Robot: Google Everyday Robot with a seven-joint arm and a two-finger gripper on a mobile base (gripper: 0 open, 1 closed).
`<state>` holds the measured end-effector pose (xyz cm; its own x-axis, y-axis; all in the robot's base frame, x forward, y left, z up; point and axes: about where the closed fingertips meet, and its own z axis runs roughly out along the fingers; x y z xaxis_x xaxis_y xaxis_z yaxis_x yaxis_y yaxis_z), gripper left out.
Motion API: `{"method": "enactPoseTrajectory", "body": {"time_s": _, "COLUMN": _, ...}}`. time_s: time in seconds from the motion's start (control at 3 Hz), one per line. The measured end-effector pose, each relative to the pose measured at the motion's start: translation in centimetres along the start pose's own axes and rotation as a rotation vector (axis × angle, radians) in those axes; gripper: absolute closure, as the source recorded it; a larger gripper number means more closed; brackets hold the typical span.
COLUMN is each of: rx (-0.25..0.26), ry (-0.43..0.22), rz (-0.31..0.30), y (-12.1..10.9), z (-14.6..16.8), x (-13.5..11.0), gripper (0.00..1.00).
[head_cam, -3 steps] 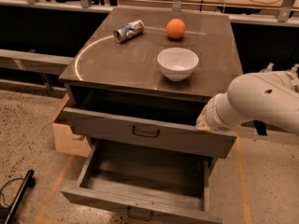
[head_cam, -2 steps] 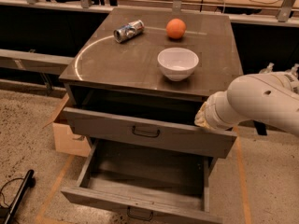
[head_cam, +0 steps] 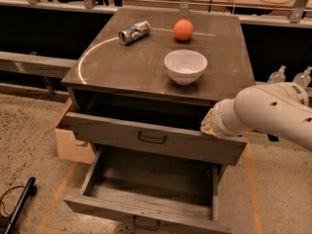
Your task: Open top drawer
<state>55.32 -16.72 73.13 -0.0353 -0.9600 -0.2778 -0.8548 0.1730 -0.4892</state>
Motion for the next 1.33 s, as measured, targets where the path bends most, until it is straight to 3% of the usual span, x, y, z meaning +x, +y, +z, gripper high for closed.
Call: {"method": "enactPoseTrajectory", "body": {"time_s": 1.33, "rx": 0.062, "ry": -0.058, "rz": -0.026, "y": -0.5, "z": 2.3, "x": -1.4, "gripper": 1.00}}
